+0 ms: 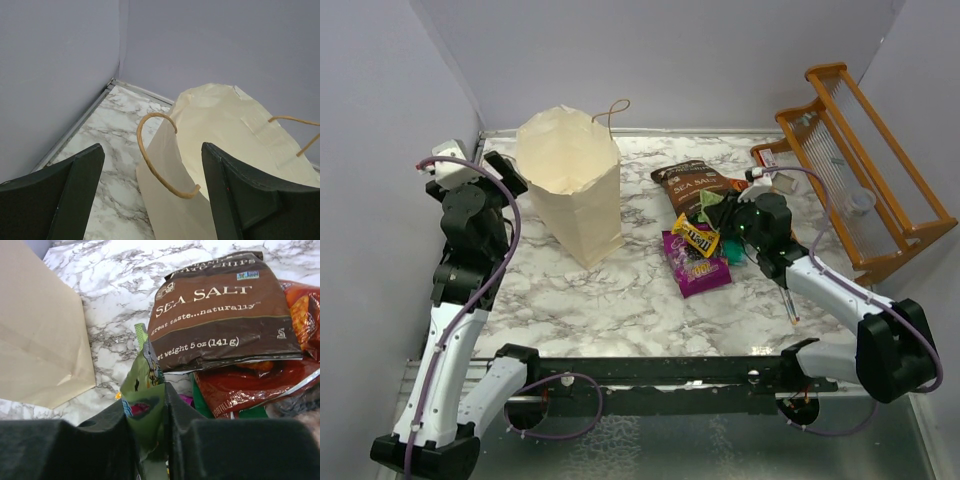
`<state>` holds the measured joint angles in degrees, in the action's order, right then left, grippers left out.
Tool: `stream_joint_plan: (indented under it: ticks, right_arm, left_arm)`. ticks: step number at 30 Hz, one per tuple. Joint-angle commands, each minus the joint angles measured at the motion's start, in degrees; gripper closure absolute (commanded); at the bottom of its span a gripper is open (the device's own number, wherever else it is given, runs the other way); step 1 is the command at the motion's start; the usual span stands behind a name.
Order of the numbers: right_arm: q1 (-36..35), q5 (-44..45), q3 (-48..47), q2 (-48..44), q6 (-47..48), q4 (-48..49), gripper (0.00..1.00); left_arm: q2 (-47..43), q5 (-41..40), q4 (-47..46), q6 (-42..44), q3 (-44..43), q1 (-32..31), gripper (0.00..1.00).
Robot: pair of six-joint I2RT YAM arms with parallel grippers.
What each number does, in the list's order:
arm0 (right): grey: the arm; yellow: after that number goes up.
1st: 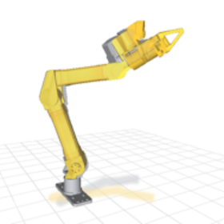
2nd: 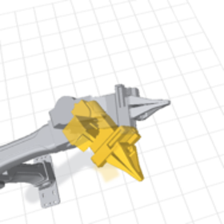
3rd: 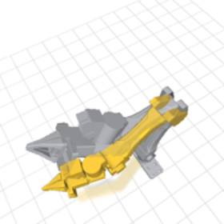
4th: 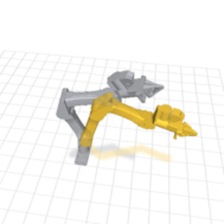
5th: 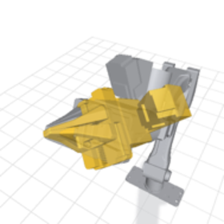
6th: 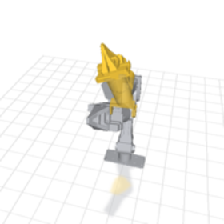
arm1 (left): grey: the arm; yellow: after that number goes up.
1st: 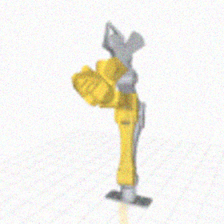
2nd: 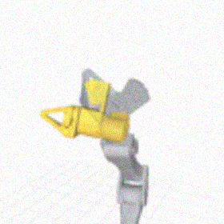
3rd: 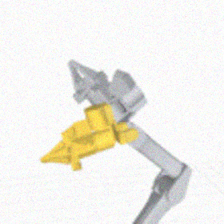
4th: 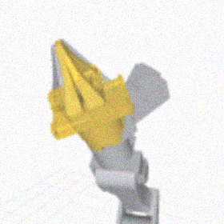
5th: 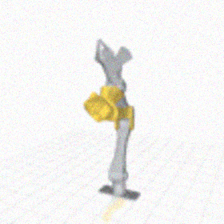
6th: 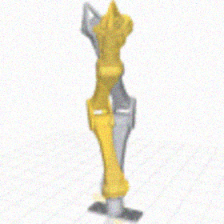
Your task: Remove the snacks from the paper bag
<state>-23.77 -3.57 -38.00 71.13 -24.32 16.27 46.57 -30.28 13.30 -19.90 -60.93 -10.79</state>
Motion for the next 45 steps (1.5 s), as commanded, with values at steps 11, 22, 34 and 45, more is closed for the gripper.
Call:
stream_joint_plan:
  ticks: [11, 22, 34, 45]
  right_arm:
    - [3.2, 5.3, -2.6, -4.0, 4.2, -10.9, 0.36]
    - [3.2, 2.4, -16.0, -15.4, 3.0, -21.3, 0.01]
    - [3.2, 4.4, -30.9, -30.7, 15.9, -25.3, 0.01]
    - [3.2, 12.9, -36.6, -31.9, 18.8, -26.4, 0.01]
  left_arm:
    - [-7.3, 3.7, -5.1, 17.1, -0.2, -4.2, 0.17]
    - [-10.2, 14.6, -11.7, 21.6, 1.2, -6.0, 0.00]
    - [-12.2, 17.3, -15.4, 22.6, 0.6, -7.9, 0.00]
    - [-14.0, 15.3, -16.3, 24.6, 1.7, -8.9, 0.01]
